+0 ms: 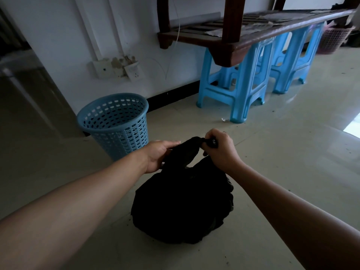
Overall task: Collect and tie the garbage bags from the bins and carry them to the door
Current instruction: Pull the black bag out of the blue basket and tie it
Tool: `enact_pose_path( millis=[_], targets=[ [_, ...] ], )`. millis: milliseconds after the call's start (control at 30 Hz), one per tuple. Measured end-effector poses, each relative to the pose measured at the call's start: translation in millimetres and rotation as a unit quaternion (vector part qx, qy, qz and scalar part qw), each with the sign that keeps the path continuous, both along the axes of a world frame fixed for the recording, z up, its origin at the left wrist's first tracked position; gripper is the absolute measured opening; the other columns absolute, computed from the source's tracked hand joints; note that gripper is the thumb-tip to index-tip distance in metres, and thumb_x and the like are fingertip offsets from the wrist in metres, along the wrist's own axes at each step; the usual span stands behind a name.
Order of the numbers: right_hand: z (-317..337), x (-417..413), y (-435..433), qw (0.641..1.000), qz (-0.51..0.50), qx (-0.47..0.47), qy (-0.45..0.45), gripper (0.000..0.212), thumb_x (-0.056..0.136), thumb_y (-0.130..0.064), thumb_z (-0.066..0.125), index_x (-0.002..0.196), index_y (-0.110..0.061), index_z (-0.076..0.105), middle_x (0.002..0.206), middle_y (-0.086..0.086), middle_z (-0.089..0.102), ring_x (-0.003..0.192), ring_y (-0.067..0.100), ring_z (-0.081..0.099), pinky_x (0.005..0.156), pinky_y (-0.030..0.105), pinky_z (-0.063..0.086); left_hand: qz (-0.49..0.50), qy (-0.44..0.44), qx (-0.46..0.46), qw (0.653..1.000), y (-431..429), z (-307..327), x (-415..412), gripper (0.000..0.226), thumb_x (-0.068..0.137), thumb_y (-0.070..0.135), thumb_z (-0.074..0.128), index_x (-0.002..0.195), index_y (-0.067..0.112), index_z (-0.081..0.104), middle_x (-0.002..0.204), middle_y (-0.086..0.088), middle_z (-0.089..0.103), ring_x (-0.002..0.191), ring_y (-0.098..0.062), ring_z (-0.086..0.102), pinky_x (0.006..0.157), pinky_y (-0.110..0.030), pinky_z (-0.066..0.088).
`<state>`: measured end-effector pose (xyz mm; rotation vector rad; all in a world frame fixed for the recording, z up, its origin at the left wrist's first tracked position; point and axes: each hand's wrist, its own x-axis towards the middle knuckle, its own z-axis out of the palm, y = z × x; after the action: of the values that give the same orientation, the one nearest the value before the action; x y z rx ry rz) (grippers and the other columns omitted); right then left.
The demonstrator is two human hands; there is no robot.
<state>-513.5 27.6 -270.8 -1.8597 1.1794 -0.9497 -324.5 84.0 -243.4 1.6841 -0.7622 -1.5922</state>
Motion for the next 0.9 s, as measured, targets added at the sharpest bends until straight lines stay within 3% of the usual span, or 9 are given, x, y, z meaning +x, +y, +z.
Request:
enact_pose_path(
  millis=[167,300,367,500,633,700,767,833,900],
  targets=[
    [1,-4,-3,0.990,0.101,0.095,-0.013,0.019,0.093,-0.016,0.062,0.111,-0.009,0.065,0.084,0.003,0.074,0.063,0.012,0.072,0.056,0.022,0.055,0.052,-0.033,-0.062,0.996,-2,3,5,0.010,0.083,0.009,0.063,0.075,0.013,0.062,0.070,-0.003,0.059,0.065,-0.015,0.056,0.062,-0.028,0.045],
    [-4,-9,-3,0.987,0.089,0.025,0.129,0.043,0.098,-0.042,0.047,0.078,-0.009,0.065,0.073,0.001,0.068,0.062,0.021,0.063,0.061,0.037,0.050,0.085,-0.189,-0.102,0.973,-7,1,5,0.013,0.079,0.006,0.065,0.071,0.011,0.056,0.068,-0.007,0.060,0.062,-0.020,0.059,0.061,-0.030,0.050],
    [-13,-18,-3,0.979,0.073,0.023,0.188,0.052,0.098,-0.051,0.039,0.064,-0.016,0.056,0.062,-0.003,0.058,0.057,0.020,0.055,0.058,0.034,0.043,0.055,-0.341,-0.121,0.931,-5,-7,17,0.013,0.077,0.009,0.067,0.072,0.010,0.055,0.068,-0.009,0.064,0.059,-0.022,0.063,0.058,-0.031,0.049],
    [-39,-63,-16,0.958,-0.046,0.106,0.264,0.063,0.095,-0.061,0.033,0.079,-0.015,0.072,0.071,-0.002,0.073,0.072,0.018,0.069,0.068,0.031,0.051,-0.020,-0.553,-0.037,0.832,15,-19,64,0.015,0.076,0.010,0.066,0.071,0.015,0.052,0.069,-0.007,0.061,0.058,-0.020,0.055,0.057,-0.030,0.045],
    [-58,-85,-16,0.953,-0.116,0.272,0.059,0.045,0.097,-0.046,0.048,0.095,-0.006,0.070,0.073,0.006,0.075,0.065,0.020,0.069,0.053,0.026,0.046,-0.083,-0.576,0.033,0.813,21,-32,80,0.029,0.084,0.010,0.059,0.059,0.013,0.045,0.054,-0.006,0.043,0.048,-0.019,0.041,0.051,-0.026,0.034],
    [-49,-75,-15,0.930,-0.136,0.325,-0.102,0.035,0.096,-0.039,0.054,0.097,-0.007,0.067,0.083,0.008,0.074,0.072,0.019,0.070,0.057,0.027,0.048,-0.022,-0.489,-0.029,0.872,12,-27,68,0.028,0.086,0.005,0.052,0.060,0.012,0.046,0.059,-0.009,0.042,0.055,-0.019,0.042,0.055,-0.023,0.035],
    [-34,-60,-18,0.899,-0.119,0.359,-0.222,0.027,0.096,-0.037,0.056,0.097,-0.011,0.062,0.094,0.009,0.074,0.085,0.019,0.072,0.066,0.032,0.052,0.126,-0.251,-0.096,0.955,3,-11,51,0.024,0.085,-0.001,0.043,0.064,0.010,0.048,0.059,-0.010,0.053,0.054,-0.022,0.052,0.051,-0.017,0.043],
    [-18,-45,-20,0.858,-0.083,0.390,-0.323,0.026,0.096,-0.037,0.055,0.100,-0.012,0.057,0.098,0.010,0.075,0.093,0.022,0.072,0.072,0.035,0.053,0.184,0.016,-0.113,0.976,-2,6,32,0.014,0.085,0.003,0.037,0.075,0.010,0.045,0.071,-0.015,0.065,0.066,-0.026,0.065,0.067,-0.028,0.054],
    [-8,-33,-20,0.824,-0.070,0.415,-0.380,0.027,0.097,-0.039,0.053,0.098,-0.012,0.053,0.083,0.008,0.074,0.085,0.024,0.073,0.065,0.033,0.052,0.178,0.130,-0.109,0.969,-6,11,19,0.011,0.085,0.011,0.035,0.075,0.011,0.039,0.061,-0.012,0.057,0.065,-0.031,0.064,0.087,-0.044,0.050]
  ],
)
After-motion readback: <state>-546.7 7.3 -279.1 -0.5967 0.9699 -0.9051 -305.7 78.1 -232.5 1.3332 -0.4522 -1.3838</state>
